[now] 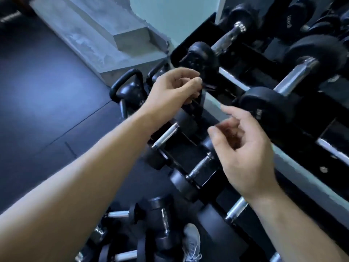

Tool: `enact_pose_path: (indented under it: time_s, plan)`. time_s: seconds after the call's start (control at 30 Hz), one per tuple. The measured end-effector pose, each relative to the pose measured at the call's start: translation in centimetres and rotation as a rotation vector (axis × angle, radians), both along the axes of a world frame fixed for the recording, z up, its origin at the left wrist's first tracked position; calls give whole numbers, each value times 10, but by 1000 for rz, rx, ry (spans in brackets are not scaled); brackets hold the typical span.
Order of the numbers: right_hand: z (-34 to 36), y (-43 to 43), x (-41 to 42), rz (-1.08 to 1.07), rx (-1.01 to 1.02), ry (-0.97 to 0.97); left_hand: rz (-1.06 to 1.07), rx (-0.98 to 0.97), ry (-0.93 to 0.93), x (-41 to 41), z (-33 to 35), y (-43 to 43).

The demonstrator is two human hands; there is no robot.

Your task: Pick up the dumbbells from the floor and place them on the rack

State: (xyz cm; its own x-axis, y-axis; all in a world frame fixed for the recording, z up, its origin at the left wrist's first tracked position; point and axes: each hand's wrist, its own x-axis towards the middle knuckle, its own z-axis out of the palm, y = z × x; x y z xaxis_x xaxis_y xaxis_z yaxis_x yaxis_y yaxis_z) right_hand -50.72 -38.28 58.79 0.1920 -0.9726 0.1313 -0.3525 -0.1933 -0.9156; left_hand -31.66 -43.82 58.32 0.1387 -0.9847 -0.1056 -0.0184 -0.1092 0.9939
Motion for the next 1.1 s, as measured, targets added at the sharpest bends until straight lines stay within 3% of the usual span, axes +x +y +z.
enact_pose_path:
  time_s: [0.13, 0.3, 0.5, 0.7, 0.9, 1.1]
  plan:
    - [-69, 74, 76, 291, 233, 48, 211, 120, 1, 82, -64, 113]
    - [-188, 172, 166, 596, 491, 246, 429, 384, -30, 175, -181, 277]
    - [-338, 276, 249, 790, 645, 483, 682, 692, 84, 233, -339, 458]
    - [-472, 348, 307, 870, 745, 628, 807, 880, 226, 244, -479, 553]
    - [-591, 386, 342, 924, 696, 723, 787, 940, 247, 257, -589, 572]
    - [-652, 402, 357, 934, 345, 885, 745, 876, 248, 277, -676, 562]
